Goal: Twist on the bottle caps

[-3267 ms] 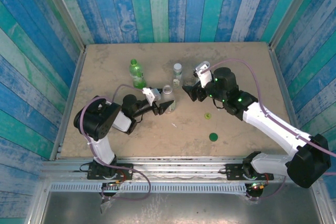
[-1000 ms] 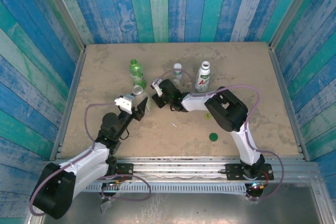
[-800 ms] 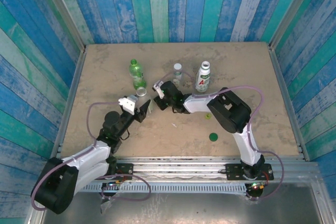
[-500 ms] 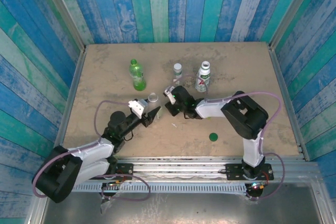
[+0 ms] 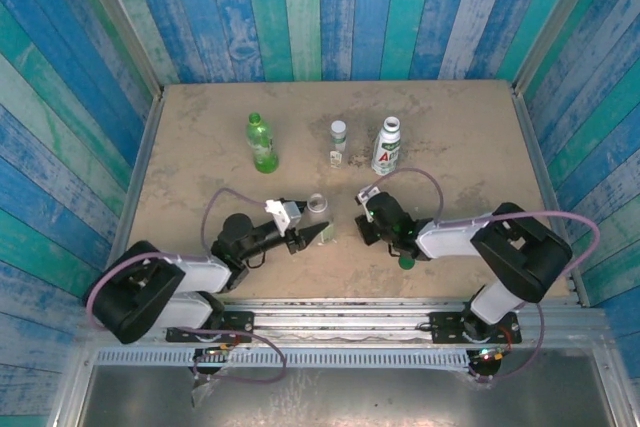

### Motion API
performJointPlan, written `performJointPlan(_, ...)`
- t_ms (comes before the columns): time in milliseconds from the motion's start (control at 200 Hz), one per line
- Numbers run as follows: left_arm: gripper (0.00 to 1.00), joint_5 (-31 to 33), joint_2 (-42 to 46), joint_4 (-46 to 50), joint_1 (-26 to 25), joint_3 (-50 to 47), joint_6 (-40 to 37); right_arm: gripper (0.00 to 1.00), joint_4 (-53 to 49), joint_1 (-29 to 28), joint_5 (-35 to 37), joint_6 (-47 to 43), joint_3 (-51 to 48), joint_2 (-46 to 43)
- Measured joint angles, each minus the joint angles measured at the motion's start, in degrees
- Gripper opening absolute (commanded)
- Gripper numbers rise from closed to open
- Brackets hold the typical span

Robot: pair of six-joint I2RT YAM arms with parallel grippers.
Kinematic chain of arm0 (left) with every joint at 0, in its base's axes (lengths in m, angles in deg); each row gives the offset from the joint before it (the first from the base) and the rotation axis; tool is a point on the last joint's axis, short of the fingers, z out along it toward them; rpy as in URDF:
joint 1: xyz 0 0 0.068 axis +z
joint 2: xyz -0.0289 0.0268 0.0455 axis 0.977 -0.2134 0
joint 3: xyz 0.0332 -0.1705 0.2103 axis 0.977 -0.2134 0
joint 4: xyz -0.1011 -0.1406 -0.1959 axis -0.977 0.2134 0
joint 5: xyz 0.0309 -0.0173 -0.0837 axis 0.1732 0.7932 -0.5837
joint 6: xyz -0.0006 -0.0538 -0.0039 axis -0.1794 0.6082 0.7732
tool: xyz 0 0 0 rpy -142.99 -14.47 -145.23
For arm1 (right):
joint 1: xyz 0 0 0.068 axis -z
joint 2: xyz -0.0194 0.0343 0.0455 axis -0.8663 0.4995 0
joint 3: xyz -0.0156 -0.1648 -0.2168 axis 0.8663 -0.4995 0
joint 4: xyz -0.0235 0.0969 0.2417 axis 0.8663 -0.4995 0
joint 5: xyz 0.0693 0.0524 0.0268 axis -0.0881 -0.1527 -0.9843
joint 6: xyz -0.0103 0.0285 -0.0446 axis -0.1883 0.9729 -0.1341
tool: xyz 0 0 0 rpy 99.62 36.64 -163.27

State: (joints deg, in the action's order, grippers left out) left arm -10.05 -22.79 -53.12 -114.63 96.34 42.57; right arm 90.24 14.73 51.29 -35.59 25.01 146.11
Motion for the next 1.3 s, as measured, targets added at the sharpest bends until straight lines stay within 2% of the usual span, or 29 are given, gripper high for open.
performJointPlan(135, 0.54, -1.07, -5.38, -4.00, -1.77, 1.05, 0.20, 0.49, 0.24, 0.00, 1.03, 0.81, -0.46, -0.35)
performJointPlan(235, 0.54, -1.55, -9.05, -7.50, -1.90, 1.31, 0.94, 0.60, -1.09, 0.00, 1.03, 1.33, -0.46, -1.42)
performJointPlan(355, 0.53, -1.90, -12.48, -10.58, -1.97, 1.66, 1.38, 0.70, -4.00, 0.00, 0.90, 1.62, -0.33, -6.16)
performJointPlan(466, 0.54, -1.88, -14.34, -12.68, -2.23, 1.70, 1.44, 0.73, -6.43, -0.02, 0.81, 1.51, 0.96, -10.47)
performJointPlan(851, 0.54, -1.14, -18.93, -17.33, -2.71, 1.77, 0.90, 0.73, -22.62, -0.02, 0.96, 5.25, 7.39, -12.00)
performJointPlan(1091, 0.53, -0.55, -20.28, -18.69, -2.82, 2.23, 0.57, 0.63, -26.05, 0.00, 0.70, 5.97, 7.91, -9.70)
performJointPlan(1297, 0.54, -0.57, -20.28, -18.10, -2.91, 2.67, 0.13, 0.64, -26.56, 0.00, -0.17, 5.90, 9.03, -6.60)
